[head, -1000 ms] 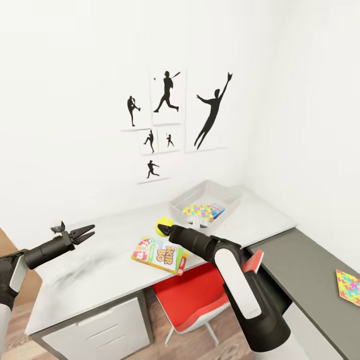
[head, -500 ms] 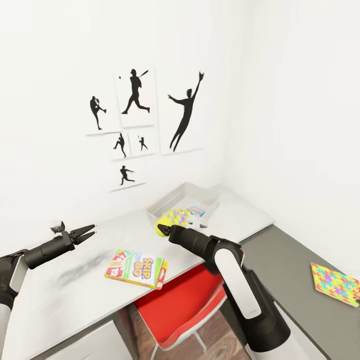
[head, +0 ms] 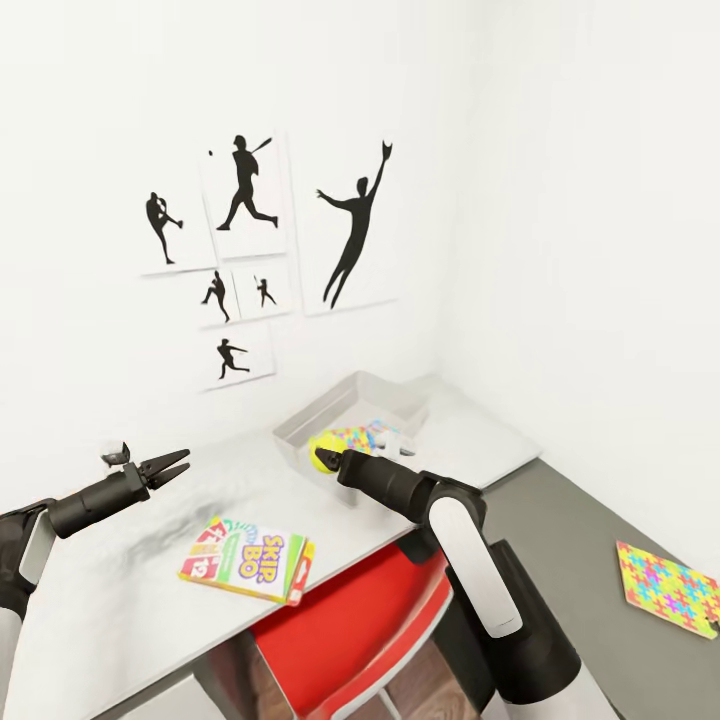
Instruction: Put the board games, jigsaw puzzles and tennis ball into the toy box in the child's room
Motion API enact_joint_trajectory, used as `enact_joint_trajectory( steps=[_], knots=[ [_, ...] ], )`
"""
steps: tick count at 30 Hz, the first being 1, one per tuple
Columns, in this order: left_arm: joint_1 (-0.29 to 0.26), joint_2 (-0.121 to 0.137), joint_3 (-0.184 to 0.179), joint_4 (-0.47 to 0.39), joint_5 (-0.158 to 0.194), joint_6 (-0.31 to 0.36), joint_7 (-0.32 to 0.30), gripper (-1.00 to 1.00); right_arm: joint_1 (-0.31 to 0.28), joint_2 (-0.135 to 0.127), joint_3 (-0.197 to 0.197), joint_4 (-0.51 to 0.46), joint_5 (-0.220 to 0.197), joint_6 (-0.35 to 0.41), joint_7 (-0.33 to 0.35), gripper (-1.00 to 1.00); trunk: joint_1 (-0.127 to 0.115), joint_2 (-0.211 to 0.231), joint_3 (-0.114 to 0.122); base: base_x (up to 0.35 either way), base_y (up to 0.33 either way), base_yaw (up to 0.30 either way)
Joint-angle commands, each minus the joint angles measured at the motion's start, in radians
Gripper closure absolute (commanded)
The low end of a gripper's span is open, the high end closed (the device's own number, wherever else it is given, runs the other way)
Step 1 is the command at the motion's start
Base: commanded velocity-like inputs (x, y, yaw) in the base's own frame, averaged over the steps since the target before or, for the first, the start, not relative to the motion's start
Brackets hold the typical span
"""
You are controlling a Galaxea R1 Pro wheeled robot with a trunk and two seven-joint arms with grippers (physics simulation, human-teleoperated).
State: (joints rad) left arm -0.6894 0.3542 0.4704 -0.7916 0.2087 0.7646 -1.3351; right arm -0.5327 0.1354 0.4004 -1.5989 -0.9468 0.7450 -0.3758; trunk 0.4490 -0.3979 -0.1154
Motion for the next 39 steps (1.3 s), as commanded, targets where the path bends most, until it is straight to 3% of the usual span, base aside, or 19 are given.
enact_joint_trajectory(
  steps=[1,16,39],
  knots=[
    [-0.001,0.000,0.000,0.000,0.001,0.010,-0.003,-1.00,-0.001,0.000,0.000,-0.001,-0.013,0.001,-0.012,1.00,0.001,-0.002,-0.002,0.214,-0.023,0.000],
    [-0.001,0.000,0.000,0.000,0.001,0.010,-0.004,-1.00,-0.001,0.001,0.001,-0.001,-0.013,0.001,-0.012,1.00,0.001,-0.002,-0.002,0.216,-0.046,0.000],
    [-0.001,0.000,0.000,0.000,0.001,0.010,-0.004,-1.00,-0.001,0.001,0.001,-0.001,-0.013,0.002,-0.012,1.00,0.001,-0.002,-0.002,0.077,-0.070,0.058]
  ],
)
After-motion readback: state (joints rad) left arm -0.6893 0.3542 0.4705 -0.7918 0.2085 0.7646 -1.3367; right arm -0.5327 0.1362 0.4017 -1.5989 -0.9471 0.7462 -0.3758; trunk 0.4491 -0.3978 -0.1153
